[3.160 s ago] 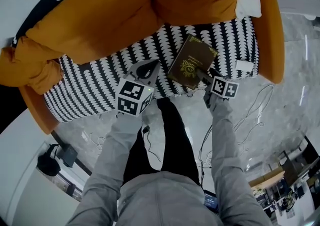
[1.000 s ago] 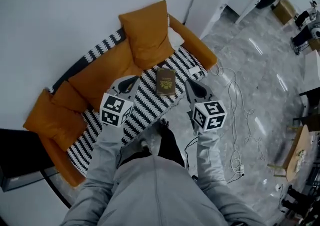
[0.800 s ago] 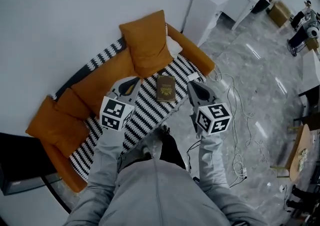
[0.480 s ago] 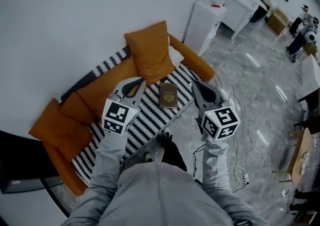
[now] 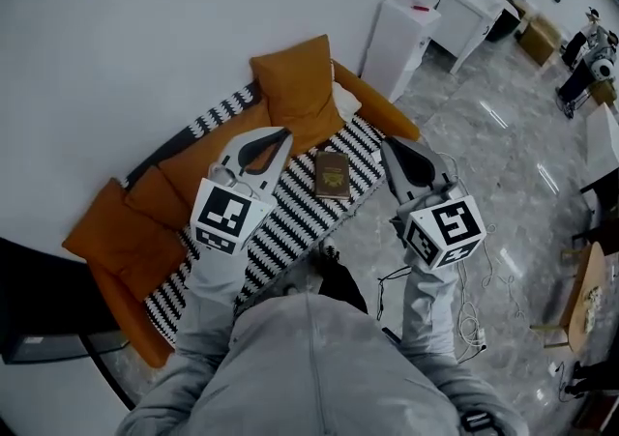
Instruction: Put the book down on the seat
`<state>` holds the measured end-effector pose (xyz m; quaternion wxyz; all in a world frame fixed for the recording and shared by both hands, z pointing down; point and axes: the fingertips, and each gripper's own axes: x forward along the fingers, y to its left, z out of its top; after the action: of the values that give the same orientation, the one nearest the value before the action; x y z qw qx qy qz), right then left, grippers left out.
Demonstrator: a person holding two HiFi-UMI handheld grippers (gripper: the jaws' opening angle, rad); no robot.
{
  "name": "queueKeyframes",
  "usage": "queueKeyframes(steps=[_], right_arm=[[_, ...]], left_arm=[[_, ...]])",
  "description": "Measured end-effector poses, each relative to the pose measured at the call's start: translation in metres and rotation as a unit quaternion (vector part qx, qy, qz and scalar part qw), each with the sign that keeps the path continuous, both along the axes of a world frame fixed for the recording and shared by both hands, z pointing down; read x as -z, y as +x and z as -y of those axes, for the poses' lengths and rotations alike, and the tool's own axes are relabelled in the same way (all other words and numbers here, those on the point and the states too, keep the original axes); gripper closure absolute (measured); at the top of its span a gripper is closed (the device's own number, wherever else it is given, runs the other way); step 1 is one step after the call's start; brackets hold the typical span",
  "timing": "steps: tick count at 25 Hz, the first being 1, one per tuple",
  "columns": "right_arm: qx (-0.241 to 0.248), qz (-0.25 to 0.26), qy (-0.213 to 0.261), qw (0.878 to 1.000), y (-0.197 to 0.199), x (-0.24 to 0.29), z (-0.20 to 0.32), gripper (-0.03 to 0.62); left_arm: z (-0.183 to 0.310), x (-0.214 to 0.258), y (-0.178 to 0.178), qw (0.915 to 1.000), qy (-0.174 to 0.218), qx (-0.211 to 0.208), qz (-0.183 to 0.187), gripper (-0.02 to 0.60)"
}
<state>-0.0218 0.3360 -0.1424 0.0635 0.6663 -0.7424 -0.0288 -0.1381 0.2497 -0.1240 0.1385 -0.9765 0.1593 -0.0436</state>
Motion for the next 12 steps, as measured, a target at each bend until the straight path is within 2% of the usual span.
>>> queueKeyframes(steps=[12], right_arm=[[0.01,-0.031,-0.001,0.999,-0.018,0.006,-0.008,0.565]], left_arm=[[-0.02,0.008,-0.003,0.9998,0.014,-0.017,0.002,0.555]])
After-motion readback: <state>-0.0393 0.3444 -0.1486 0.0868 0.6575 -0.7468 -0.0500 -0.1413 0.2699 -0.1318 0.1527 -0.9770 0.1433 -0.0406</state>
